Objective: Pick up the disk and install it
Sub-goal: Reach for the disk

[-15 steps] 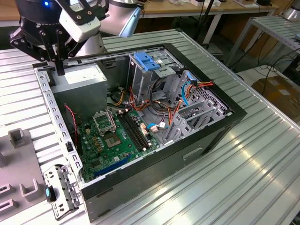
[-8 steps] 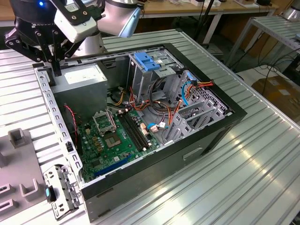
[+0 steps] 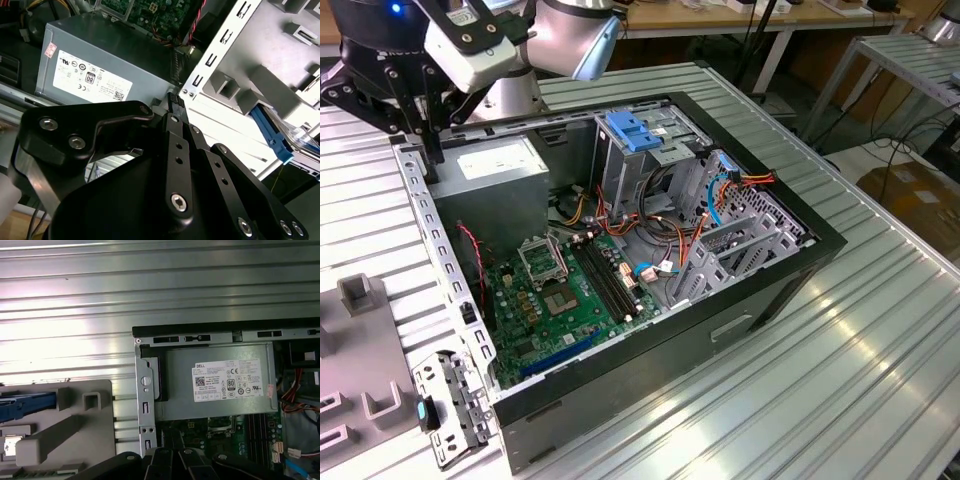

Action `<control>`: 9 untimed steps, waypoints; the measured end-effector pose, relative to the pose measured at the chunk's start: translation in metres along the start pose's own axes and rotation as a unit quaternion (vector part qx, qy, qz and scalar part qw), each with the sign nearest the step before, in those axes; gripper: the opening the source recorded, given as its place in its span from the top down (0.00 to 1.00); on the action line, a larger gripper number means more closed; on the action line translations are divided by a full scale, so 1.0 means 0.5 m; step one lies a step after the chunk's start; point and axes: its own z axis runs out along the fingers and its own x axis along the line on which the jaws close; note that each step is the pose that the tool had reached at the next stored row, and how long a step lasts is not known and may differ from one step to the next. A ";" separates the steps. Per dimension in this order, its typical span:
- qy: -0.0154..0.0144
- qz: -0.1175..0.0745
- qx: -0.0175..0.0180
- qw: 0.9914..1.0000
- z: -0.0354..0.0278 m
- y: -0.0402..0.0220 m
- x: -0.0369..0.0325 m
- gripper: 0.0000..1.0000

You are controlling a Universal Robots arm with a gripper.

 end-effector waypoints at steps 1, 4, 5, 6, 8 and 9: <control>0.000 0.000 0.000 1.000 0.000 0.000 0.002 0.89; 0.000 0.000 0.000 1.000 0.000 -0.001 0.007 0.89; 0.000 0.000 0.000 1.000 0.000 -0.001 0.009 0.89; 0.000 0.000 0.000 1.000 0.000 -0.001 0.011 0.89; 0.000 0.000 0.000 1.000 0.000 -0.001 0.016 0.89; 0.000 0.000 0.000 1.000 0.000 -0.001 0.018 0.89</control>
